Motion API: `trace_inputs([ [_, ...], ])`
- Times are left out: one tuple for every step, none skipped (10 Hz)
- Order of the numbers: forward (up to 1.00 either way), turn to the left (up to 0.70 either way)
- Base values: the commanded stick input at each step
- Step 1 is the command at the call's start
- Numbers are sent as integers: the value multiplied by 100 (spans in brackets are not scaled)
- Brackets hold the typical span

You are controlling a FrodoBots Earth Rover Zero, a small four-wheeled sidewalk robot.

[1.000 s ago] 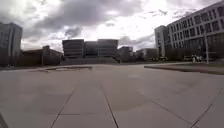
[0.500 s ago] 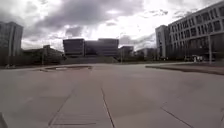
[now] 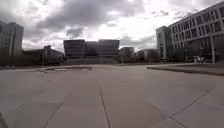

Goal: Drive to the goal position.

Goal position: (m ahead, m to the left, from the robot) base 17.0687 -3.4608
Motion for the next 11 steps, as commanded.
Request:
trace_inputs([
  [50,1],
  [50,1],
  [50,1],
  [50,1],
  [50,1],
  [50,1],
  [50,1],
  [50,1],
  [50,1],
  [50,1],
  [50,1],
])
